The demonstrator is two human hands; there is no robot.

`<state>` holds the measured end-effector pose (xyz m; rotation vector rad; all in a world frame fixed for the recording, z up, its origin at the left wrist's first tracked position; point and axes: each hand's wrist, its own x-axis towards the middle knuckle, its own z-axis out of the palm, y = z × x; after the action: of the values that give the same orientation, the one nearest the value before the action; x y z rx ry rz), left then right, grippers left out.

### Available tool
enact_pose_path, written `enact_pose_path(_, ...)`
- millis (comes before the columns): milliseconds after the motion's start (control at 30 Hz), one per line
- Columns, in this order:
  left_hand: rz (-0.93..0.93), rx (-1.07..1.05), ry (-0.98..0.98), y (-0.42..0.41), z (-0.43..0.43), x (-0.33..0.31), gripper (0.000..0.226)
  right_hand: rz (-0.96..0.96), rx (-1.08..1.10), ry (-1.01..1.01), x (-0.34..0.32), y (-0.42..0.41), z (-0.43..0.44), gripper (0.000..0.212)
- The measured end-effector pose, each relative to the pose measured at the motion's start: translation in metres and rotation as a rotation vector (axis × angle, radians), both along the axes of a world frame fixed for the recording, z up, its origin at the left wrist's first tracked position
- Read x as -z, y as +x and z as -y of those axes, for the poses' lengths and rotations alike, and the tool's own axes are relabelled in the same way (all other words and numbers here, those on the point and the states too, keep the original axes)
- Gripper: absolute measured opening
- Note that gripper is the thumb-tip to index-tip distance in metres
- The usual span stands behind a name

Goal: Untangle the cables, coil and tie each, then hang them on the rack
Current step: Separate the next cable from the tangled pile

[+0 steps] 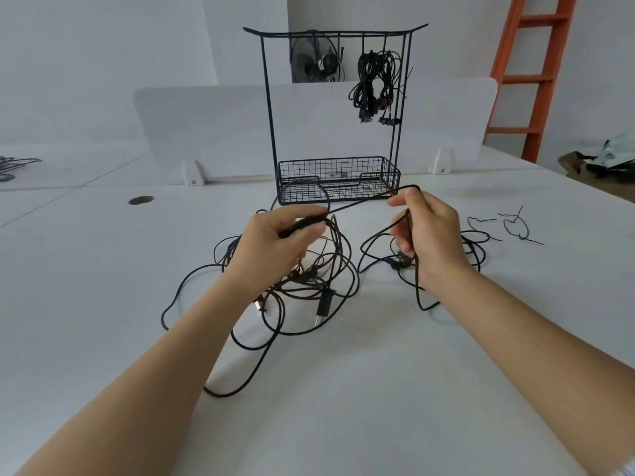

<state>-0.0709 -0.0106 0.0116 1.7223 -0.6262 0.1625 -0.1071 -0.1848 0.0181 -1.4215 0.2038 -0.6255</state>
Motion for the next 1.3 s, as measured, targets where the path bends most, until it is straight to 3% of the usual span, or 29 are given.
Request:
enact_pose_path(233, 0.142, -0.198, 0.047, 0.008, -0.003, 0.006, 0.021, -0.038, -0.069, -0.028, 0.001, -0.002, -0.005, 0.031)
enact_pose_path(333, 0.369, -0.312, 0.148, 0.013, -0.005, 0.010, 0.010, -0.053, -0.099, -0.048, 0.003, -0.002, -0.006, 0.033)
enact_pose_path(433, 0.567, -0.396, 0.297, 0.015, -0.008, 0.013, 0.022, -0.065, -0.111, -0.064, 0.003, -0.002, -0.006, 0.034)
enact_pose_path(533, 0.383, -0.350, 0.262, 0.010, -0.006, 0.010, 0.023, -0.072, -0.120, -0.067, 0.003, -0.002, -0.007, 0.034)
enact_pose_path(667, 0.164, -0.263, 0.062, 0.010, -0.003, 0.007, 0.038, -0.079, -0.130, -0.044, 0.003, -0.002, -0.006, 0.034)
enact_pose_path(867, 0.027, -0.279, -0.038, 0.012, -0.006, 0.003, 0.035, -0.099, -0.143, -0.066, 0.004, -0.003, -0.008, 0.035)
enact_pose_path(1033, -0.055, -0.300, 0.059, 0.015, -0.008, 0.006, 0.026, -0.101, -0.128, -0.040, 0.004, -0.002, -0.006, 0.036)
enact_pose_path(1167, -0.087, -0.198, 0.025, 0.016, -0.011, 0.004, 0.013, -0.088, -0.110, -0.021, 0.002, -0.001, -0.002, 0.038)
enact_pose_path(1300, -0.118, -0.182, -0.001, 0.017, -0.012, 0.004, 0.016, -0.023, -0.039, 0.038, -0.001, -0.001, 0.001, 0.035)
